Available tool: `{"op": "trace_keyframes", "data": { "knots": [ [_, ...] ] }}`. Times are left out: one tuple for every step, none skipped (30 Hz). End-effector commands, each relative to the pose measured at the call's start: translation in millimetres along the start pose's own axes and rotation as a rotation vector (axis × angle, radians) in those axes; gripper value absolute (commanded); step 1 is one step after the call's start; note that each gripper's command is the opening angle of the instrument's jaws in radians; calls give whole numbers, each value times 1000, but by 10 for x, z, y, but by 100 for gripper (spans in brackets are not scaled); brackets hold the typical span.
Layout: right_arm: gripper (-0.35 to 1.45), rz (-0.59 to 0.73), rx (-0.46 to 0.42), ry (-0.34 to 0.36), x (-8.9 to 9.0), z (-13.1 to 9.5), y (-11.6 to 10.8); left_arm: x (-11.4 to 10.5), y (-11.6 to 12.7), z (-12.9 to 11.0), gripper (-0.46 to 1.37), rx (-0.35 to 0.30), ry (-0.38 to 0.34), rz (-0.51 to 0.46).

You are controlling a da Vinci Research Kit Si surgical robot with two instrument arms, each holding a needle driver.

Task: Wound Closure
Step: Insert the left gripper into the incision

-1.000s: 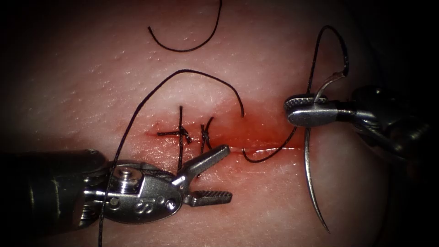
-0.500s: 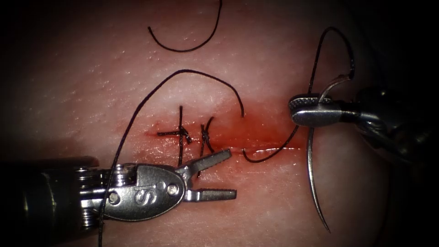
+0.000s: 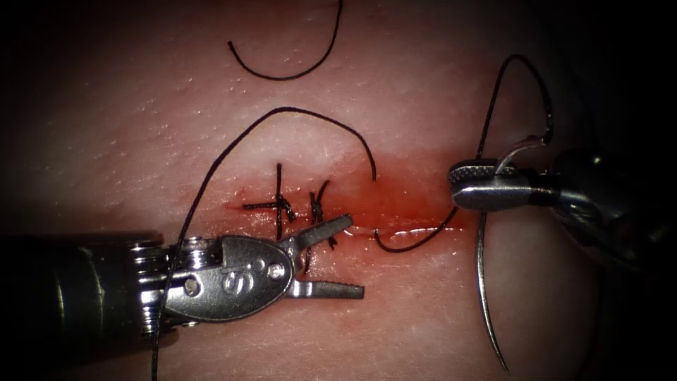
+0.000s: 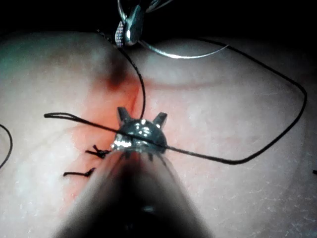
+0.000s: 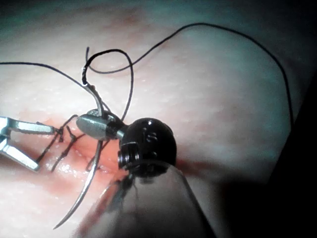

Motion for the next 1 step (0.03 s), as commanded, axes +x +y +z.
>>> {"op": "trace_keyframes", "data": {
  "knots": [
    [-35,0,-5,0,0,0,0,0,1,0,42,-3,0,1]
  ]
}}
